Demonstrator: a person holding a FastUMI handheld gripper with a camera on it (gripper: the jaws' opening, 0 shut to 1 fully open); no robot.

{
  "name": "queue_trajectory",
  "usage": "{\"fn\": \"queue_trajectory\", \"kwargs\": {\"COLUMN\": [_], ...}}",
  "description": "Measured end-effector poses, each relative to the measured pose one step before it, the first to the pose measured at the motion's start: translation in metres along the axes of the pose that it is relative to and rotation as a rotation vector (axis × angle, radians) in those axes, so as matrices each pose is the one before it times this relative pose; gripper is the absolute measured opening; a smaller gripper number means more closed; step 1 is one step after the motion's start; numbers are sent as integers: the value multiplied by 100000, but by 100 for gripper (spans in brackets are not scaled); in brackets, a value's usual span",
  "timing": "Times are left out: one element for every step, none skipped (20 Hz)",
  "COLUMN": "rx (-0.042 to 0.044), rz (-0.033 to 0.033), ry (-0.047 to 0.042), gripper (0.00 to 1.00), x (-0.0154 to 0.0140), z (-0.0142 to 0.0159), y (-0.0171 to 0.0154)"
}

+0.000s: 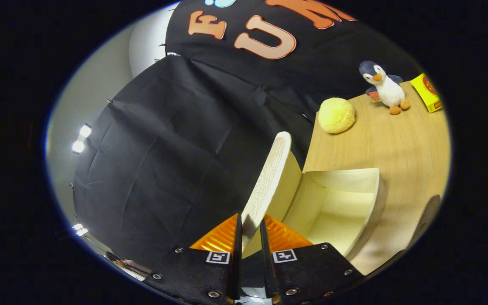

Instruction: Open the storage box then place both shoes into the box .Put the left shoe in first, then the right shoe, with the right side of both shoes facing outward in a uniform manner.

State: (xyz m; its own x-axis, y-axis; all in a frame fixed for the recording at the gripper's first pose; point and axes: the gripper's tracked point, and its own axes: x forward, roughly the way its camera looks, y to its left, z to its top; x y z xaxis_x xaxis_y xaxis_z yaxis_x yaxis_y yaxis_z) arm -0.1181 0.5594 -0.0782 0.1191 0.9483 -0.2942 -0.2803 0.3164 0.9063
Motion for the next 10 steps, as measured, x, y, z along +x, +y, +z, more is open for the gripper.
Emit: {"fn": "queue_trajectory", "kwargs": {"rx": [-576,83,978,1385,936,1155,1390,1655,1081,115], "rz": [48,-181,-738,-10,727,-666,-1136,-1587,-1217,-1051], "ry": [-756,-336,-6,183,-763,-1966,-1238,347,1776,487], "gripper": [21,21,21,21,21,21,20,20,27,40], "x": [989,1052,1029,1173,1088,1201,898,861,482,275], "z": [79,85,-154,-199,27,81,-196,-367,-731,-387], "y": [773,751,646,584,1048,522,237,49,234,-191]}}
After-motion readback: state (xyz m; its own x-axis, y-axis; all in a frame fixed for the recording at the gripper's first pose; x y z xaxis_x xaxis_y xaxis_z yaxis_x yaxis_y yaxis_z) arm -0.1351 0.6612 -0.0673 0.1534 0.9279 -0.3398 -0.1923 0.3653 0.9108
